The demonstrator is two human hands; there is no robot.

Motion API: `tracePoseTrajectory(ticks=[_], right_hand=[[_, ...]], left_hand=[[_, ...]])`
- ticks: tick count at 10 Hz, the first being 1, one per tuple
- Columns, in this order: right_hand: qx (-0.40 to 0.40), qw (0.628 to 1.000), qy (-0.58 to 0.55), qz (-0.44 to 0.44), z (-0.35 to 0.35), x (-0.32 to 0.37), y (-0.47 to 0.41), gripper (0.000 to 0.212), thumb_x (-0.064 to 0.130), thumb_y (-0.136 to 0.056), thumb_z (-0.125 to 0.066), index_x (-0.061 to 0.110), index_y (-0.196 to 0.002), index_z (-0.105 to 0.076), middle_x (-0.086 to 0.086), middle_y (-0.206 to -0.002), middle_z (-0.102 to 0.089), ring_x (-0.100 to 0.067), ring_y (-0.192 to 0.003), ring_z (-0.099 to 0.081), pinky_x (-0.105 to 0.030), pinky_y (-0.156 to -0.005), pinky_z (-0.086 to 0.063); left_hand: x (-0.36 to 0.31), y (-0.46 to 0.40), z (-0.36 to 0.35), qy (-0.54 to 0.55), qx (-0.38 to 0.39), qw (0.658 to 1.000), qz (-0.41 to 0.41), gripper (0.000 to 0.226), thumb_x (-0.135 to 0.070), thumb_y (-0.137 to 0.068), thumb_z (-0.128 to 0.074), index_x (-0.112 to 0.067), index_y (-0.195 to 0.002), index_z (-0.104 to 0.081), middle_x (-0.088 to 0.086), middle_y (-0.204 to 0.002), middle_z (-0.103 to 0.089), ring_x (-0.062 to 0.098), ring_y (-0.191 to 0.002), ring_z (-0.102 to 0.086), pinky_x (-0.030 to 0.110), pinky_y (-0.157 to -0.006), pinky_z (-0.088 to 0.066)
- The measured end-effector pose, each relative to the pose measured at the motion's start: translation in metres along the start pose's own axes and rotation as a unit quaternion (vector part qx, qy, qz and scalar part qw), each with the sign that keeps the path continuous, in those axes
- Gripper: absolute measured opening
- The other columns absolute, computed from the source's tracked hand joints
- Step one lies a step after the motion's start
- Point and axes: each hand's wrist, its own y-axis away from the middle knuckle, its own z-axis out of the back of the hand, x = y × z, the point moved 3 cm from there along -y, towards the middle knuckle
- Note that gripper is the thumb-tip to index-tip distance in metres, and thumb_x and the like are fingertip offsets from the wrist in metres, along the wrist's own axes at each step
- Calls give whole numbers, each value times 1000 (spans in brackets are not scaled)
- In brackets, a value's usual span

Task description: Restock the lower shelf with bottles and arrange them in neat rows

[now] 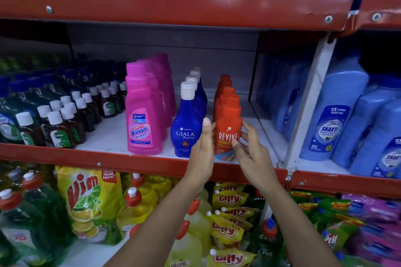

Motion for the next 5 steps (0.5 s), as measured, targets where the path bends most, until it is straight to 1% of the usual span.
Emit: tracePoseTrajectory(ticks=[1,2,3,4,5], right_hand=[[16,1000,-19,-11,1,0,-1,47,23,-100,-45,42,-139,-27,14,-126,-54,-11,-113,-63,-37,-99,-52],[24,999,-19,-18,1,1,-1,49,23,-100,-45,37,-143,-26,14,-126,-54,-6,-109,-63,-34,-99,-51],[24,999,-8,-22,1,5,1,51,21,-100,-45,34,-145,-25,12,-125,-55,1,-101,-62,-30,-96,-51],[-17,998,-14,-58,1,8,0,57,21,-100,-47,25,-150,-21,-2,-144,-48,-12,-126,-50,-28,-104,-42],[-126,991,-39,-13,12,29,3,56,19,-98,-53,24,-148,-29,0,-148,-43,-2,-127,-42,-29,-104,-44]], left_hand=[[3,0,0,-13,-18,1000,-5,43,-73,-80,-19,-58,-89,-57,-30,-90,-63,-10,-99,-56,27,-101,-40],[5,0,-2,-17,-28,999,-8,45,-75,-79,-19,-54,-93,-57,-26,-96,-62,-8,-101,-56,28,-101,-41],[6,0,-2,-22,-31,999,-11,45,-75,-80,-21,-53,-91,-58,-25,-95,-63,-8,-101,-57,28,-100,-42],[-2,1,-2,-14,-31,999,-15,41,-73,-81,-22,-53,-92,-56,-29,-92,-63,-11,-97,-57,24,-98,-43],[-24,6,2,-7,-24,997,-68,29,-57,-88,-27,-44,-89,-53,-35,-78,-65,-22,-80,-58,2,-73,-44]])
